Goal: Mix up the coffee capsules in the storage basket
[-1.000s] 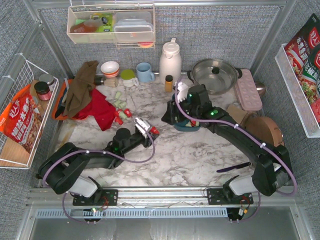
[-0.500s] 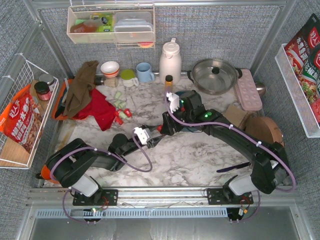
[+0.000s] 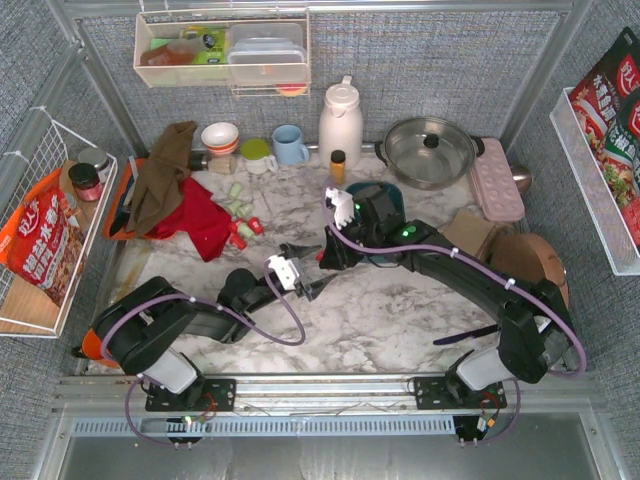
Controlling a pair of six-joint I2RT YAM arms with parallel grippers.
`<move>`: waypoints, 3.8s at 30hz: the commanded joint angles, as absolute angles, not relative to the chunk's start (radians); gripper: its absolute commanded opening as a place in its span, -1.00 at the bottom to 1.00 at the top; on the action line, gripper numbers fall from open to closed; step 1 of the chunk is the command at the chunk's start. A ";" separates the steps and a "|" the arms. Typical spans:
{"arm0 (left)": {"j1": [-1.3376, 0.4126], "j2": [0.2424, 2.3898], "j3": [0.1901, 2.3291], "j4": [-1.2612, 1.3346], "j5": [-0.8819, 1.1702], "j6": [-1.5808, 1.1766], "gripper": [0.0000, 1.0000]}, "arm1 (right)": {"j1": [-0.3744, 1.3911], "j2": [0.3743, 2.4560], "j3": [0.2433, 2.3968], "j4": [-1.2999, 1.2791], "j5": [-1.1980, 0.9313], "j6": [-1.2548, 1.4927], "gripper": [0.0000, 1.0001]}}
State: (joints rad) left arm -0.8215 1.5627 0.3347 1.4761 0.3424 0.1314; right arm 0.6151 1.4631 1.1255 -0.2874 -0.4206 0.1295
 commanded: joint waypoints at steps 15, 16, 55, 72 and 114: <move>-0.821 1.375 0.150 1.491 -0.131 0.099 0.98 | 0.440 1.518 1.147 -0.195 0.237 0.039 -1.00; -0.821 1.353 0.149 1.461 -0.167 0.093 0.98 | 0.431 1.550 1.168 -0.208 0.269 0.026 -1.00; -0.589 1.191 0.507 0.253 -0.636 -0.487 0.99 | 0.372 1.442 1.074 -0.144 0.149 0.100 0.96; -0.468 1.621 0.838 0.072 -0.552 -0.682 0.48 | 0.370 1.170 0.808 0.011 0.298 0.093 0.98; -0.480 1.380 0.687 0.391 -0.177 -0.416 -0.50 | 0.358 1.148 0.815 0.008 0.149 0.113 0.99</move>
State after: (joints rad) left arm -0.4259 1.4712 0.7372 0.2024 -0.3428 -0.6327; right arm 0.3592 1.1419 0.7952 -0.0059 0.1776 0.0952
